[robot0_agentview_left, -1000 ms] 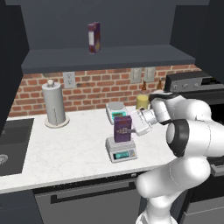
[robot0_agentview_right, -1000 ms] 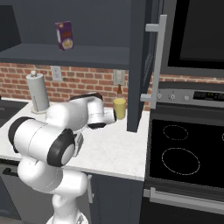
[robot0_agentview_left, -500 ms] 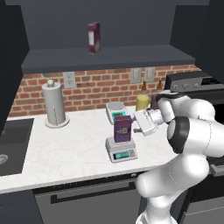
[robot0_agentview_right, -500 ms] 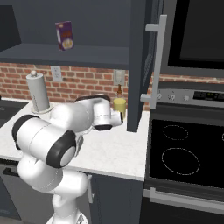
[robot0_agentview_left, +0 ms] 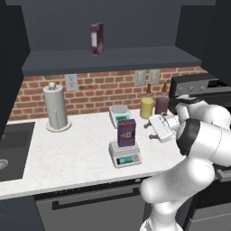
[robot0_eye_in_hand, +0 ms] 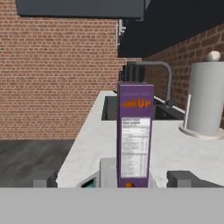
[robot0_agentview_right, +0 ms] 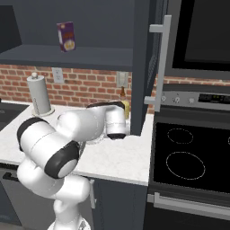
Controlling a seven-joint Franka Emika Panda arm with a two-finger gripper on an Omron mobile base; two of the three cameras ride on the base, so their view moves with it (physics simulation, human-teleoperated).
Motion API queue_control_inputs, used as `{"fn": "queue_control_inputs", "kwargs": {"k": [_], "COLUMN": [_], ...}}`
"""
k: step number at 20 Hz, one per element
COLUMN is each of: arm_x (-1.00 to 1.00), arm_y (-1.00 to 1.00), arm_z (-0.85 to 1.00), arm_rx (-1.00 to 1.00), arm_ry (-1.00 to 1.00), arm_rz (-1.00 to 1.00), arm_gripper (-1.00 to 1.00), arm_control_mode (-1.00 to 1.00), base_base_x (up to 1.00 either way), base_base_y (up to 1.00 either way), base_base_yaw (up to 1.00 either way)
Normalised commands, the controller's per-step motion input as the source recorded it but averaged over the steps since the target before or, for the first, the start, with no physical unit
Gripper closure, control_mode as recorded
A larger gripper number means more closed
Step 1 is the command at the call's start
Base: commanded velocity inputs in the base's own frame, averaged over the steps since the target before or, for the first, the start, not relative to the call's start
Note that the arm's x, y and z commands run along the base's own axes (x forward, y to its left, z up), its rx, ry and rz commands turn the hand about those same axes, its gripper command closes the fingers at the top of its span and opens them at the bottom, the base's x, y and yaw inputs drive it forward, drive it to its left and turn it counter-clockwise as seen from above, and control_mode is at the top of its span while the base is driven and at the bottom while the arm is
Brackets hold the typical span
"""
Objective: Pick the cereal and place it on the digital scale for weighing, and close the cabinet.
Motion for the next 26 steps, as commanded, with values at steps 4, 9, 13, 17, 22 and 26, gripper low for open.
{"fn": "queue_control_inputs", "kwargs": {"k": [4, 9, 13, 17, 22, 26], "arm_x": [-0.91, -0.84, -0.69, -0.59, -0.36, -0.46], "arm_y": [-0.09, 0.01, 0.14, 0.26, 0.47, 0.23], "arm_z": [0.30, 0.42, 0.51, 0.40, 0.23, 0.36], "arm_rx": [0.00, 0.00, -0.01, 0.00, 0.00, -0.05], "arm_ry": [-0.29, -0.28, -0.24, -0.27, -0.26, -0.25], "arm_rz": [0.00, -0.01, -0.03, -0.05, -0.15, -0.26], "arm_gripper": [-1.00, -1.00, -1.00, -1.00, -1.00, -1.00], "arm_control_mode": [-1.00, -1.00, -1.00, -1.00, -1.00, -1.00], "base_base_x": [0.00, 0.00, 0.00, 0.00, 0.00, 0.00], "base_base_y": [0.00, 0.00, 0.00, 0.00, 0.00, 0.00], "base_base_yaw": [0.00, 0.00, 0.00, 0.00, 0.00, 0.00]}}
